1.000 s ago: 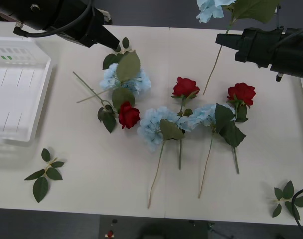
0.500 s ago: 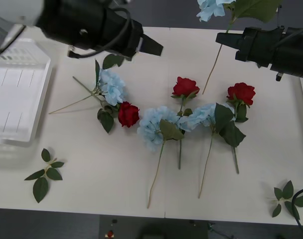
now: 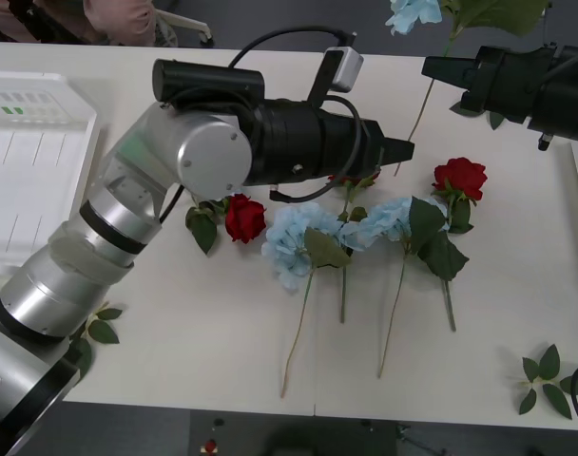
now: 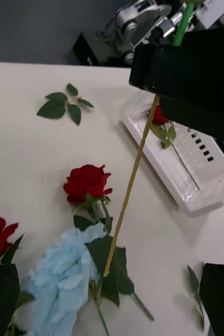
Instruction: Put the red flowers into the right box and the blue flowers into the left box
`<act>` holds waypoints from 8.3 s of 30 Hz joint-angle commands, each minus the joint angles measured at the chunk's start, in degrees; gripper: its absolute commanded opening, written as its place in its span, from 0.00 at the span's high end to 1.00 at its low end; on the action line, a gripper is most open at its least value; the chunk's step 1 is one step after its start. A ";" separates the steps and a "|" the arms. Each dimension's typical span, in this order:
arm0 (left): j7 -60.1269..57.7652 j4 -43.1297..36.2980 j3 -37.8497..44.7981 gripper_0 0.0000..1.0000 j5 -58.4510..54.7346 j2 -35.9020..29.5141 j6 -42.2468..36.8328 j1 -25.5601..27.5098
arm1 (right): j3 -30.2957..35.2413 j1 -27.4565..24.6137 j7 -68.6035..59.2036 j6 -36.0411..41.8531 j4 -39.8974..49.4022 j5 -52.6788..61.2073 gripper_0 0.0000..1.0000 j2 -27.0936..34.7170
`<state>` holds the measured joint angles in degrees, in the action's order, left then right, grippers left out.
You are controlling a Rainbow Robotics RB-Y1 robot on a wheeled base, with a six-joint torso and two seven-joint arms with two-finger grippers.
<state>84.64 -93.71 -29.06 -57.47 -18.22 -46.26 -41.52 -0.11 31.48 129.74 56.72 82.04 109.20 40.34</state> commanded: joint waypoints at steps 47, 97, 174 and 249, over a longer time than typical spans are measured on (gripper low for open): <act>5.18 -9.48 -6.27 1.00 -29.10 -42.61 -3.49 -6.03 | 0.46 2.18 -4.58 3.39 1.98 -3.64 0.33 0.62; 27.16 -3.24 -2.05 0.00 -13.54 -60.18 11.72 11.55 | -39.79 14.31 -73.05 14.64 -11.99 -66.31 0.33 4.22; 36.91 26.91 -10.84 1.00 -1.50 -55.61 -7.35 -3.83 | -37.07 24.77 -46.95 -4.34 -48.64 -67.80 0.38 21.45; 57.83 24.19 -40.72 0.00 18.10 -22.74 2.14 -19.83 | -54.21 2.18 -122.88 6.82 12.18 -90.13 1.00 0.18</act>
<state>140.94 -70.76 -69.13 -38.97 -41.11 -44.52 -59.14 -53.85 33.74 4.48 64.63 94.82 19.03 41.18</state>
